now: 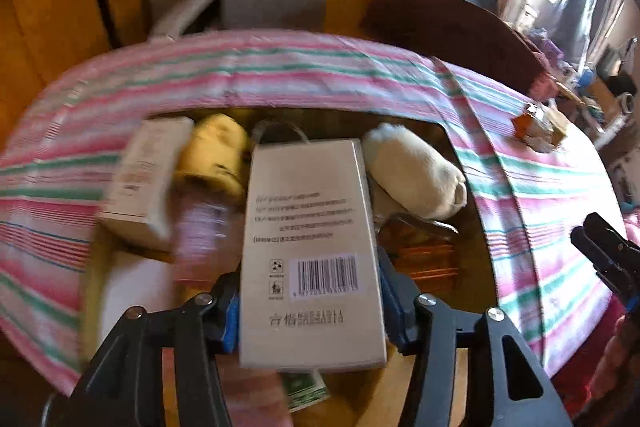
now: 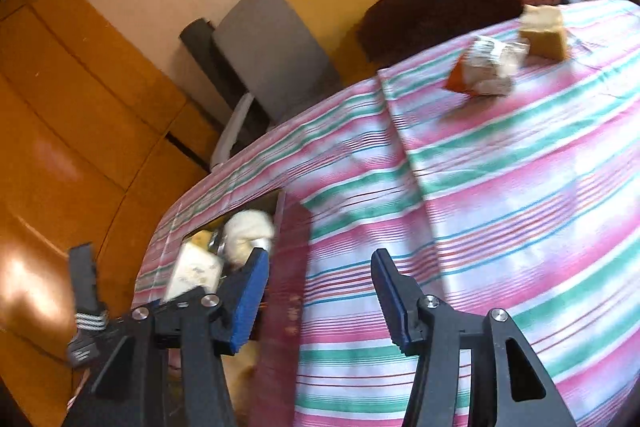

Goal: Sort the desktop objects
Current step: 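Move both open tools from the gold tray back to the remaining items, then close the right tool on the yellow sponge while the left tool grasps the snack packet, then lift the yellow sponge with the right tool while the left tool lifts the snack packet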

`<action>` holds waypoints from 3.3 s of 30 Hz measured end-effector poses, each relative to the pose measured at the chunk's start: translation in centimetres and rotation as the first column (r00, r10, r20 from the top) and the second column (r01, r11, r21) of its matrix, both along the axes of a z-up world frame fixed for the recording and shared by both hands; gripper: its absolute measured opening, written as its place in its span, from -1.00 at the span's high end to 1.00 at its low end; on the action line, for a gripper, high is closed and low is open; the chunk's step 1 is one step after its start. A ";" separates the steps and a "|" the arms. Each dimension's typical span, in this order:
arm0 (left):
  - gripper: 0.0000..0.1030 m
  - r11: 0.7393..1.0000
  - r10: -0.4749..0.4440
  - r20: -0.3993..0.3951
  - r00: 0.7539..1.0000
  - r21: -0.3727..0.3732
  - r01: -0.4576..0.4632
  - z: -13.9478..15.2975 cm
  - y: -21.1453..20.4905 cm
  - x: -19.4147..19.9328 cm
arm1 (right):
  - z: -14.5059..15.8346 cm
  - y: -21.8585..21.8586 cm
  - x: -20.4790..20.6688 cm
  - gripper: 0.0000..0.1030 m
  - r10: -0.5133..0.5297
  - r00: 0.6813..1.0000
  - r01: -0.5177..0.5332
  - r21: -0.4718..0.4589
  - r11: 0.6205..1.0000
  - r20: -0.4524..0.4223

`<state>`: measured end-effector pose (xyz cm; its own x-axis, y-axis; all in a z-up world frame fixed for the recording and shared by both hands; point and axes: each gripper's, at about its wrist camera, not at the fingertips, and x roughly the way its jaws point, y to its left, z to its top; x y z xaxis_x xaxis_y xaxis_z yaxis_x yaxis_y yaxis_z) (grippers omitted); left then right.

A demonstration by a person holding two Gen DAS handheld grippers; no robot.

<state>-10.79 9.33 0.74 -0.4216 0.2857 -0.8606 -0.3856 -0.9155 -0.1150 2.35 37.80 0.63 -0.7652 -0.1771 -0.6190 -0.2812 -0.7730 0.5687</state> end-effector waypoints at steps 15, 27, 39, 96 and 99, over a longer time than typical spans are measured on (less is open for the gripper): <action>-0.12 0.980 0.035 -0.029 0.999 0.196 -0.029 4.2 3.7 1.0 | -4.0 9.1 3.6 -0.09 -0.195 0.978 0.195 0.002 0.981 0.070; -0.12 0.957 -0.272 0.013 0.962 0.103 0.270 1.5 19.2 3.6 | -3.9 17.8 4.0 -0.32 -0.388 0.921 0.376 0.167 0.911 0.041; -0.12 0.929 -0.369 0.130 0.920 0.085 0.360 -3.6 24.0 5.1 | -2.0 27.5 -6.2 -0.70 -0.503 0.864 0.477 0.277 0.834 0.025; -0.34 0.828 -0.556 -0.119 0.823 -0.169 0.535 -3.8 44.6 -2.8 | -6.0 26.8 -1.7 -0.18 -0.364 0.931 0.338 0.330 0.881 0.019; -0.35 0.826 -0.555 -0.113 0.824 -0.187 0.531 -4.5 44.7 -2.8 | -6.0 26.8 -1.7 -0.17 -0.366 0.931 0.340 0.328 0.881 0.018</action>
<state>-13.63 54.06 -3.72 -0.3652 0.3890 -0.8458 -0.8268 -0.5530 0.1026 0.68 64.64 -5.41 -0.6880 0.3090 -0.6566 -0.6018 -0.7486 0.2783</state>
